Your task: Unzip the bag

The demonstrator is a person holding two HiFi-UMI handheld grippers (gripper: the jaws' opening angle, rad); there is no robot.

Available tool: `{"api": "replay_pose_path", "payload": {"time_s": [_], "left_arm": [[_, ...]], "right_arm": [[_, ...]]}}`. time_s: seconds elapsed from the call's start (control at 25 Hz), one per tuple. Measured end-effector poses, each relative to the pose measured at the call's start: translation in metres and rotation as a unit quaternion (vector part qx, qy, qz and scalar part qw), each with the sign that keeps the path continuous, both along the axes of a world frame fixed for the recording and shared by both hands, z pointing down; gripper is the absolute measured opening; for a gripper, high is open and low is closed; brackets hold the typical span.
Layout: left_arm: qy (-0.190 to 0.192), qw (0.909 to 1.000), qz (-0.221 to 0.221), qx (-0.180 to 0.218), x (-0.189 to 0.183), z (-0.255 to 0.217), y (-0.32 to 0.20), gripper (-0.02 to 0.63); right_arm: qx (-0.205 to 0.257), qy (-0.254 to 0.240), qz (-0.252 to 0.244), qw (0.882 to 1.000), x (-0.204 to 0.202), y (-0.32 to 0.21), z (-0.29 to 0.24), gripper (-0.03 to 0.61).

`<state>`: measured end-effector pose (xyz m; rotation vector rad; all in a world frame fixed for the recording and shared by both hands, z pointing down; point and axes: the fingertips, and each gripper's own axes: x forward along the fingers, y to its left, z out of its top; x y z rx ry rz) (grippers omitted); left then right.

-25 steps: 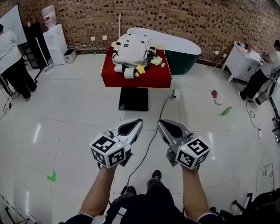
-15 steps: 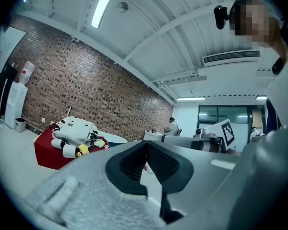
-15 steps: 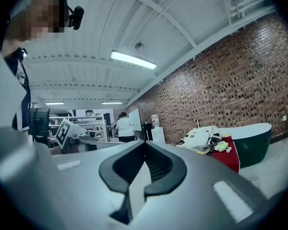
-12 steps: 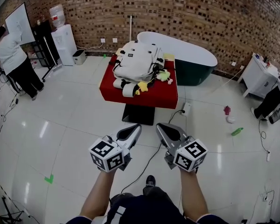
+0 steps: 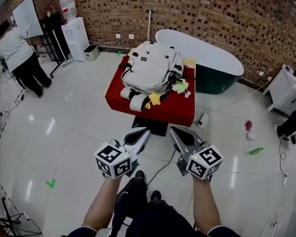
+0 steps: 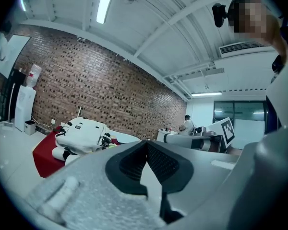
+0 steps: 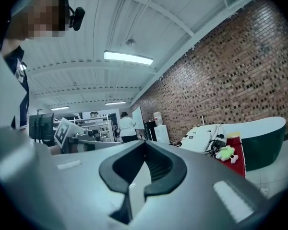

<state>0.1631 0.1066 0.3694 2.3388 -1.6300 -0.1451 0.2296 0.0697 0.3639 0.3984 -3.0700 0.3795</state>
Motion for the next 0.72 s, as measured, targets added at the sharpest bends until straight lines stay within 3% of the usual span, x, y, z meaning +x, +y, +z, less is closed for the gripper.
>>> {"api": "replay_pose_path", "payload": {"time_s": [0.52, 0.72], "left_arm": [[-0.012, 0.9976, 0.066, -0.015, -0.109, 0.031, -0.118, 0.003], [-0.027, 0.9943, 0.096, -0.039, -0.139, 0.056, -0.158, 0.003]], "right_arm": [[0.001, 0.066, 0.083, 0.994, -0.104, -0.119, 0.037, 0.003], [-0.002, 0.104, 0.118, 0.988, -0.122, -0.157, 0.056, 0.003]]}}
